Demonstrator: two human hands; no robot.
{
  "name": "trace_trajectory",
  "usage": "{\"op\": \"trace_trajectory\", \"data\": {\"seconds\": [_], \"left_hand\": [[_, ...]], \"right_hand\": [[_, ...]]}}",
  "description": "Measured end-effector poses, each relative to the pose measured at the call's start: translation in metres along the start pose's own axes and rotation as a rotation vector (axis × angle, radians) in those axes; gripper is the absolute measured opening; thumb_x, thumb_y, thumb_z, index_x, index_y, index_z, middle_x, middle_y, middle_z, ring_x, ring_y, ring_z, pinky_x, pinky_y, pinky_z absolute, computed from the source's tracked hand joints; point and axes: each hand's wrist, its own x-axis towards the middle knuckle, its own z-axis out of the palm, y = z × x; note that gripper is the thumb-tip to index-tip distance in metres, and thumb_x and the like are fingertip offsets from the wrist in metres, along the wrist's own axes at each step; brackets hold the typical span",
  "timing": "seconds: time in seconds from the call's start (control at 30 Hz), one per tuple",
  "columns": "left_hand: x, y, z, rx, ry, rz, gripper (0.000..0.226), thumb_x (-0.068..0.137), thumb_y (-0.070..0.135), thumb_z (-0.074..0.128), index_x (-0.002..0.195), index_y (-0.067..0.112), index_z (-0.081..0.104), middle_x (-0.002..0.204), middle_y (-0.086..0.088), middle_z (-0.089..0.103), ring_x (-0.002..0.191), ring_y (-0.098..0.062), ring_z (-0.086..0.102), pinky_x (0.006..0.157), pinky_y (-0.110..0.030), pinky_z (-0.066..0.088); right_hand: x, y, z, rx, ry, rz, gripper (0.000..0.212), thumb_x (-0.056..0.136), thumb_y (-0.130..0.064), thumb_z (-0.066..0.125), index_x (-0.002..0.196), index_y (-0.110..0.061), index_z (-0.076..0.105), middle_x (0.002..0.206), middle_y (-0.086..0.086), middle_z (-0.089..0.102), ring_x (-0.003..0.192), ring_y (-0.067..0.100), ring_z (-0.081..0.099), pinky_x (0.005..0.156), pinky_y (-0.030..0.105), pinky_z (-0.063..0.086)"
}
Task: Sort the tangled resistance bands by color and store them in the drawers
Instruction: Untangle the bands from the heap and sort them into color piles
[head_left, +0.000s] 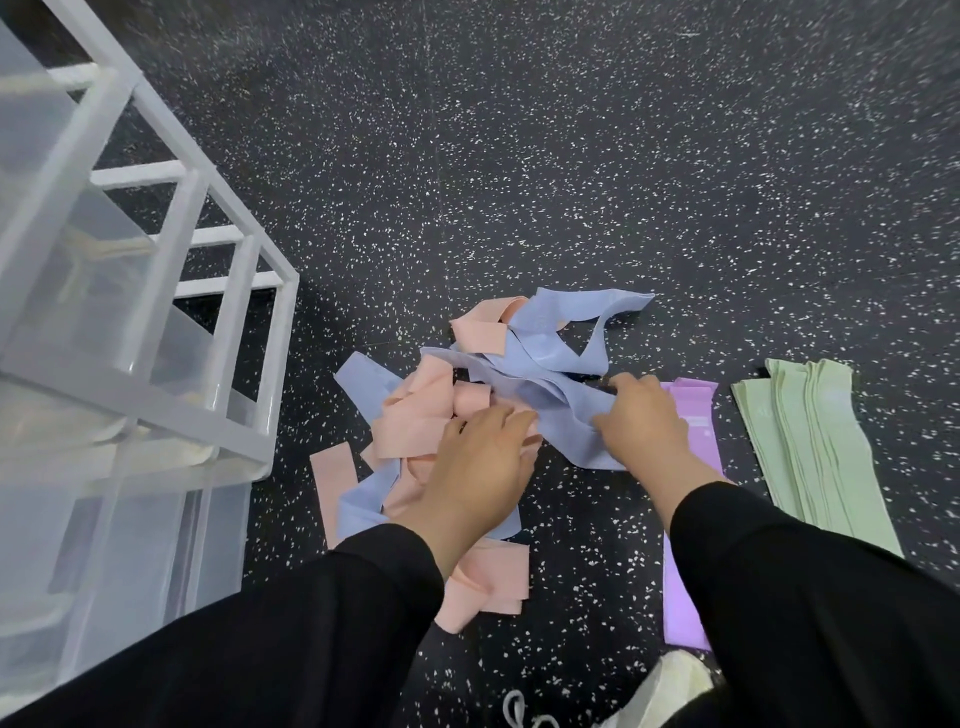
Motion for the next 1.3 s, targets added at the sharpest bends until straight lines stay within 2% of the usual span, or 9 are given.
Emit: {"op": "trace_trajectory", "data": {"seconds": [0.3, 0.4, 0.6, 0.77, 0.87, 1.0, 1.1, 1.2, 1.3], "left_hand": [[0.008, 0.009, -0.001, -0.094, 0.081, 0.036, 0.041, 0.101, 0.032, 0.048, 0.140, 0.022, 0.055, 0.141, 0.003, 0.056, 0.127, -0.024, 0.052, 0.100, -0.043, 0.042], [0.012, 0.013, -0.009, -0.194, 0.176, 0.044, 0.050, 0.097, 0.040, 0.040, 0.138, 0.017, 0.058, 0.140, -0.001, 0.059, 0.130, -0.025, 0.053, 0.105, -0.050, 0.043], [0.023, 0.029, -0.026, -0.348, 0.189, 0.020, 0.072, 0.094, 0.045, 0.068, 0.155, 0.023, 0.039, 0.151, 0.003, 0.052, 0.138, -0.021, 0.046, 0.112, -0.044, 0.039], [0.027, 0.036, -0.044, -0.485, 0.281, -0.115, 0.031, 0.103, 0.025, 0.058, 0.132, 0.021, 0.067, 0.116, -0.002, 0.072, 0.103, -0.016, 0.064, 0.090, -0.025, 0.048], [0.029, 0.036, -0.061, -0.666, 0.266, -0.272, 0.030, 0.106, 0.023, 0.053, 0.078, 0.014, 0.059, 0.067, 0.001, 0.051, 0.055, -0.005, 0.047, 0.051, -0.012, 0.039], [0.031, 0.030, -0.074, -0.908, 0.300, -0.421, 0.047, 0.105, 0.018, 0.054, 0.062, 0.013, 0.035, 0.057, -0.001, 0.031, 0.045, -0.009, 0.032, 0.037, -0.012, 0.031], [0.034, 0.015, -0.071, -1.029, 0.291, -0.442, 0.040, 0.103, 0.024, 0.056, 0.074, -0.002, 0.049, 0.065, -0.009, 0.042, 0.047, -0.010, 0.043, 0.051, -0.024, 0.043], [0.032, 0.010, -0.068, -1.079, 0.237, -0.439, 0.045, 0.091, 0.040, 0.056, 0.097, -0.005, 0.061, 0.079, -0.011, 0.060, 0.072, -0.018, 0.060, 0.076, -0.058, 0.058], [0.031, 0.010, -0.068, -1.134, 0.208, -0.450, 0.050, 0.087, 0.045, 0.055, 0.101, -0.003, 0.062, 0.082, -0.013, 0.063, 0.073, -0.022, 0.063, 0.080, -0.067, 0.055]], "right_hand": [[0.005, -0.009, -0.017, 0.222, -0.031, 0.040, 0.003, 0.084, -0.009, 0.057, 0.084, -0.009, 0.060, 0.090, 0.010, 0.063, 0.083, 0.031, 0.057, 0.066, 0.030, 0.045], [-0.003, -0.025, -0.043, 0.533, -0.075, -0.041, 0.028, 0.082, -0.005, 0.060, 0.060, -0.009, 0.044, 0.060, 0.003, 0.044, 0.058, 0.022, 0.039, 0.049, 0.025, 0.029], [-0.031, -0.047, -0.080, 1.007, -0.284, -0.065, 0.015, 0.090, -0.008, 0.067, 0.091, 0.006, 0.071, 0.068, 0.018, 0.069, 0.053, 0.016, 0.061, 0.050, 0.020, 0.043], [-0.040, -0.051, -0.088, 1.075, -0.346, -0.101, 0.016, 0.094, -0.018, 0.065, 0.092, -0.006, 0.076, 0.088, 0.011, 0.079, 0.070, 0.017, 0.069, 0.069, 0.034, 0.044], [-0.034, -0.041, -0.086, 0.947, -0.248, -0.087, 0.024, 0.095, -0.036, 0.064, 0.090, -0.014, 0.073, 0.089, 0.006, 0.078, 0.072, 0.018, 0.064, 0.068, 0.033, 0.049], [-0.017, -0.013, -0.061, 0.364, -0.240, -0.090, 0.033, 0.090, -0.033, 0.070, 0.104, -0.003, 0.071, 0.092, 0.010, 0.070, 0.069, 0.022, 0.054, 0.065, 0.031, 0.046], [-0.013, -0.001, -0.043, -0.056, -0.384, -0.047, 0.052, 0.088, -0.035, 0.074, 0.129, -0.006, 0.059, 0.119, 0.011, 0.068, 0.102, 0.029, 0.065, 0.089, 0.036, 0.054], [-0.013, 0.002, -0.023, -0.152, -0.290, -0.006, 0.048, 0.084, -0.032, 0.075, 0.121, -0.015, 0.051, 0.095, 0.004, 0.062, 0.094, 0.029, 0.062, 0.084, 0.040, 0.053], [-0.015, -0.004, -0.011, -0.234, -0.206, 0.009, 0.018, 0.086, -0.019, 0.064, 0.100, -0.017, 0.052, 0.078, 0.000, 0.049, 0.084, 0.028, 0.055, 0.076, 0.037, 0.047]]}}
